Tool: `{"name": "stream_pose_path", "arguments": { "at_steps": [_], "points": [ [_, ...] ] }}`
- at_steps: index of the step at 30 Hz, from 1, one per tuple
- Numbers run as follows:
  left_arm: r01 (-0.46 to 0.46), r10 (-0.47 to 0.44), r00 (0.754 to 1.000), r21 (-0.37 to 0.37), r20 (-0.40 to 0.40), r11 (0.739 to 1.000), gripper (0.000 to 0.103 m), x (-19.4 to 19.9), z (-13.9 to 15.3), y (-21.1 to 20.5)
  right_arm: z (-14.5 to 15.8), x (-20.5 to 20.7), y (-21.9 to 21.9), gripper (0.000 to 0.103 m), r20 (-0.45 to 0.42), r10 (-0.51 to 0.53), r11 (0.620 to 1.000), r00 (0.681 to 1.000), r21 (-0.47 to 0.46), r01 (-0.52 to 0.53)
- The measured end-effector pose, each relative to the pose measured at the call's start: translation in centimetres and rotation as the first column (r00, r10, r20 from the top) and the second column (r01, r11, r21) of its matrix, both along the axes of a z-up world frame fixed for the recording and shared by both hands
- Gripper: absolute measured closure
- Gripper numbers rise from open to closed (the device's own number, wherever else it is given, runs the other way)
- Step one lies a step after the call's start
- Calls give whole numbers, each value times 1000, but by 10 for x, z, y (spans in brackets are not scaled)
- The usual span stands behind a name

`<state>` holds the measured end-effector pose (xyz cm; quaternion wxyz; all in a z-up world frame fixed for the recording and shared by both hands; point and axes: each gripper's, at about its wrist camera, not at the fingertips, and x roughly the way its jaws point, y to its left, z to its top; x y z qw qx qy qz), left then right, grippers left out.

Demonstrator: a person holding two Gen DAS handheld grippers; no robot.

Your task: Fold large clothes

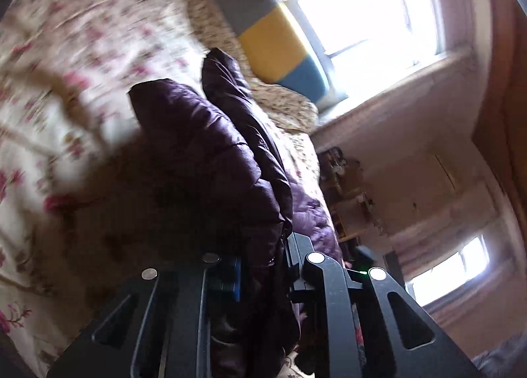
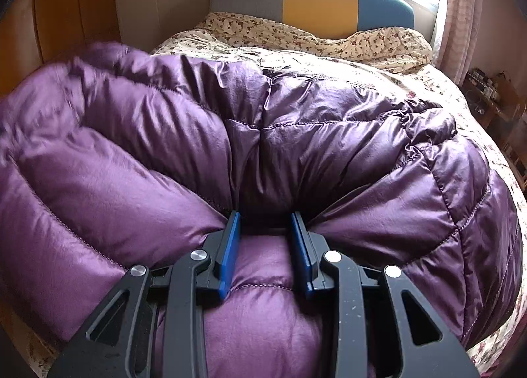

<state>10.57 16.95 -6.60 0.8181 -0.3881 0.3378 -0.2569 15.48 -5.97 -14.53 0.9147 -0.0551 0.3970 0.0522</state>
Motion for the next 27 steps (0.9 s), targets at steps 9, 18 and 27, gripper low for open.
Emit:
{"name": "stream_pose_path", "arguments": {
  "at_steps": [9, 18, 27],
  "points": [
    [117, -123, 987, 65, 100, 991, 88, 13, 52, -71, -8, -1, 3, 73, 36, -8, 1000, 999, 1, 8],
    [220, -235, 964, 130, 121, 967, 88, 53, 71, -144, 23, -11, -34, 62, 17, 2, 994, 1000, 112, -4],
    [234, -253, 966, 234, 55, 944, 88, 85, 71, -200, 58, -45, -99, 54, 31, -168, 983, 985, 79, 166]
  ]
}}
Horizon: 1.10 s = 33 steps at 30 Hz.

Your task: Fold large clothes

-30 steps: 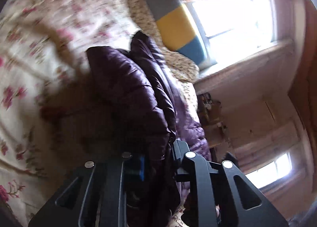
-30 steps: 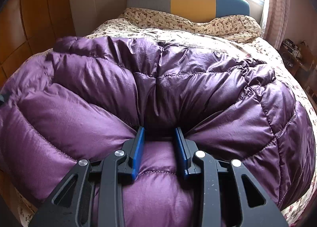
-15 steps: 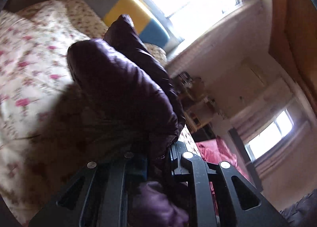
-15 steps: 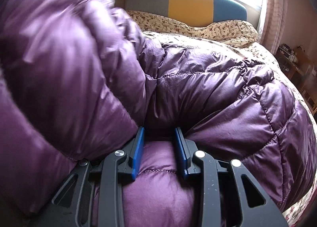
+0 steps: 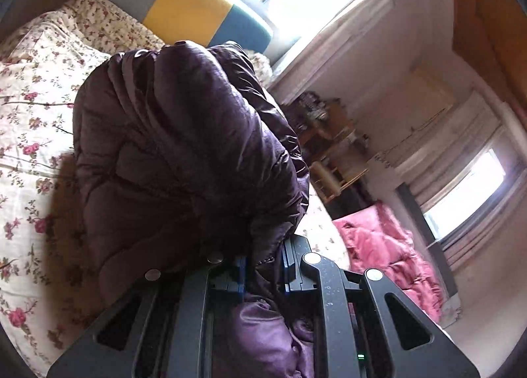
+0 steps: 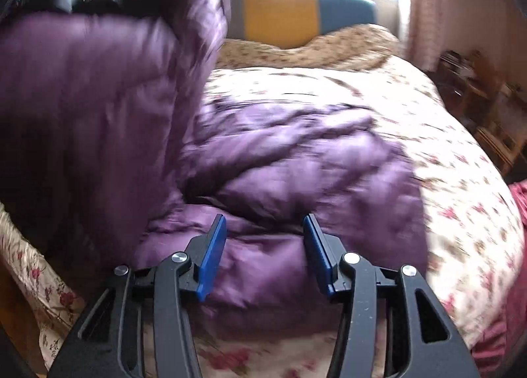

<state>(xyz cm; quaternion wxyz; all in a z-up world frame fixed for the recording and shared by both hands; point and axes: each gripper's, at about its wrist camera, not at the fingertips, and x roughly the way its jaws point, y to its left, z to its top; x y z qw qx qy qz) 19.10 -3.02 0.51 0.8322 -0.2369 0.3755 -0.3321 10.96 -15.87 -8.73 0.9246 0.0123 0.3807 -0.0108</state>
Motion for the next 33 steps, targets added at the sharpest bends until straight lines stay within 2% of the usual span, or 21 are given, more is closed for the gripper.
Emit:
{"name": "stream_pose_path", "arguments": {
  "at_steps": [4, 10, 16, 24, 27, 31, 33],
  "points": [
    [10, -8, 1000, 69, -25, 998, 88, 16, -10, -28, 7, -4, -31, 54, -23, -134, 990, 991, -41, 133],
    [57, -50, 998, 205, -41, 977, 87, 31, -36, -71, 6, -13, -62, 54, -41, -258, 964, 965, -73, 255],
    [69, -65, 998, 307, -22, 949, 83, 28, -61, -96, 1, -24, -82, 54, -66, -318, 947, 946, -72, 314],
    [76, -70, 997, 340, -30, 937, 82, 31, -93, -123, -7, -29, -86, 53, -87, -348, 936, 934, -81, 341],
    [80, -78, 997, 372, -18, 925, 82, 33, -98, -134, -10, -26, -89, 53, -95, -358, 933, 929, -84, 351],
    [97, -99, 995, 378, -13, 921, 70, 32, -91, -135, -5, -29, -89, 53, -90, -377, 925, 922, -93, 369],
    [124, -127, 992, 350, -12, 928, 54, 29, -85, -135, -4, -30, -89, 53, -90, -383, 923, 920, -91, 375]
  ]
}}
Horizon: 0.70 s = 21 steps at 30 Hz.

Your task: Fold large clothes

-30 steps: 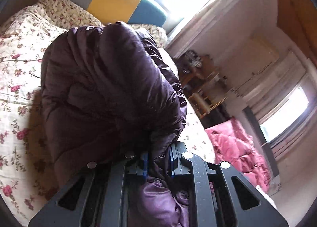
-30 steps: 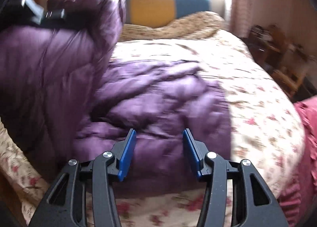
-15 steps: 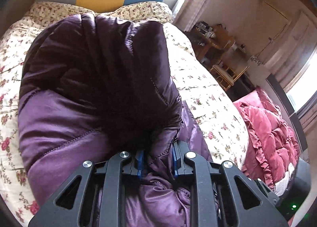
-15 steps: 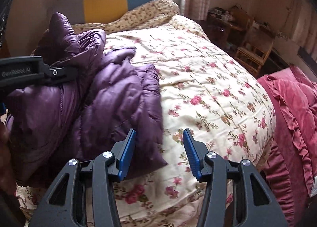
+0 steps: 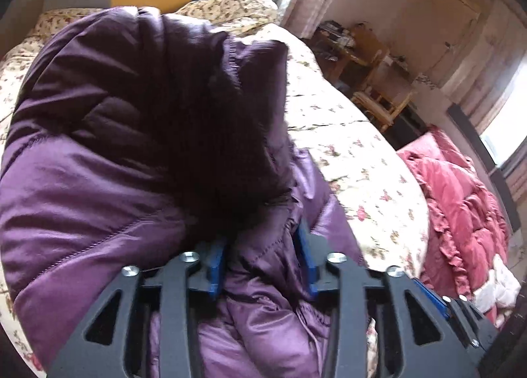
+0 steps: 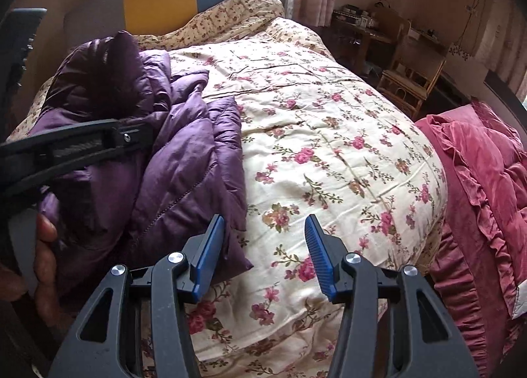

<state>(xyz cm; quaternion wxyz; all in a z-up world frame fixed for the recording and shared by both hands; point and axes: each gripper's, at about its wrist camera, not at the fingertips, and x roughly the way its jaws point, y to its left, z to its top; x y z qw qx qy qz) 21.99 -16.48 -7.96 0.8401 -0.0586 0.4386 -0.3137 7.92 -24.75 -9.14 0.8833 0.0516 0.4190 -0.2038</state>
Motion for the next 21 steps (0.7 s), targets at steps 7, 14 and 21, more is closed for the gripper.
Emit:
{"name": "stream_pose_path", "arguments": {
  "at_steps": [7, 14, 21],
  "points": [
    [28, -23, 999, -101, 46, 995, 32, -22, 31, 35, 0, -4, 13, 52, -1, 11, 1000, 1000, -20, -11],
    [-16, 36, 994, -197, 101, 980, 26, -43, 61, 86, 3, -12, 18, 49, 5, 10, 1000, 1000, -26, -10],
    [-219, 233, 969, -141, 85, 965, 26, -41, 50, 137, 15, -21, 29, 48, 26, 29, 999, 999, -39, -28]
  ]
}}
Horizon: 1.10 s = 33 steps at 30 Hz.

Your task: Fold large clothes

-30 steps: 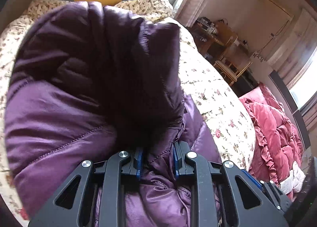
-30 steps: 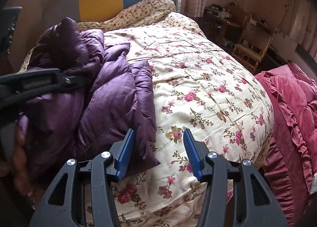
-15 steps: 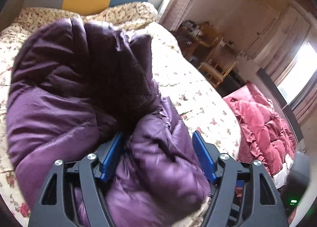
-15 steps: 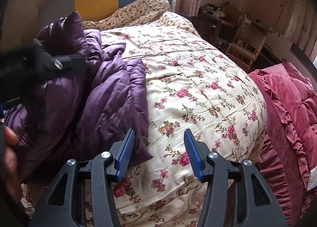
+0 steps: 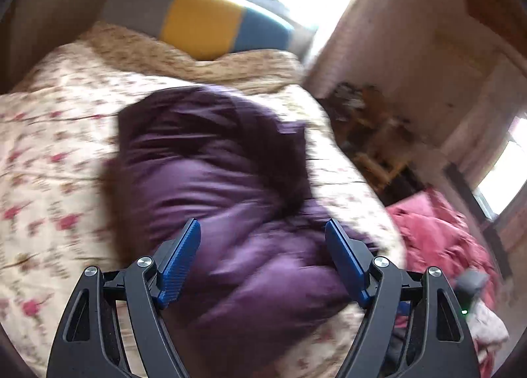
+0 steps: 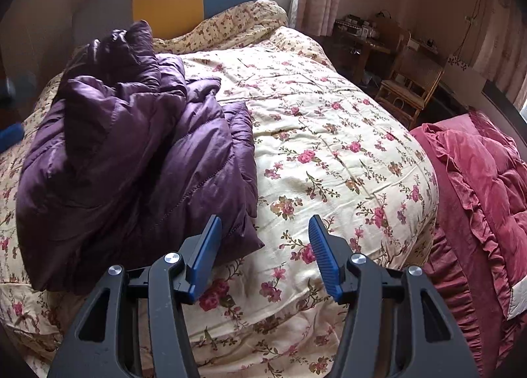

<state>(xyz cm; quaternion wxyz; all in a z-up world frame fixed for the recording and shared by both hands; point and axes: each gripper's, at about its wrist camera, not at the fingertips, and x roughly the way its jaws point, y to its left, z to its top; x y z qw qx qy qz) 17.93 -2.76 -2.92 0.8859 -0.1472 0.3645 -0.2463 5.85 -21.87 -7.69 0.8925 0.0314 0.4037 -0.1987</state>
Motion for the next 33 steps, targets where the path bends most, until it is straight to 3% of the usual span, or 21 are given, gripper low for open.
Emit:
{"name": "stream_pose_path", "arguments": {
  "at_steps": [3, 9, 20, 33],
  "points": [
    [-85, 87, 995, 39, -44, 996, 28, 4, -17, 26, 6, -3, 8, 47, 12, 14, 1000, 1000, -4, -14],
    [-135, 141, 987, 77, -74, 988, 37, -13, -46, 48, 18, -5, 26, 43, 32, 57, 998, 998, -4, -57],
    [-104, 109, 993, 105, -49, 989, 43, -31, -58, 26, 35, -5, 53, 32, 69, 136, 990, 988, 22, -138],
    [-74, 78, 996, 91, -37, 993, 45, -34, -64, 18, 35, 19, 66, 38, 81, 152, 986, 985, 55, -157]
  ]
}}
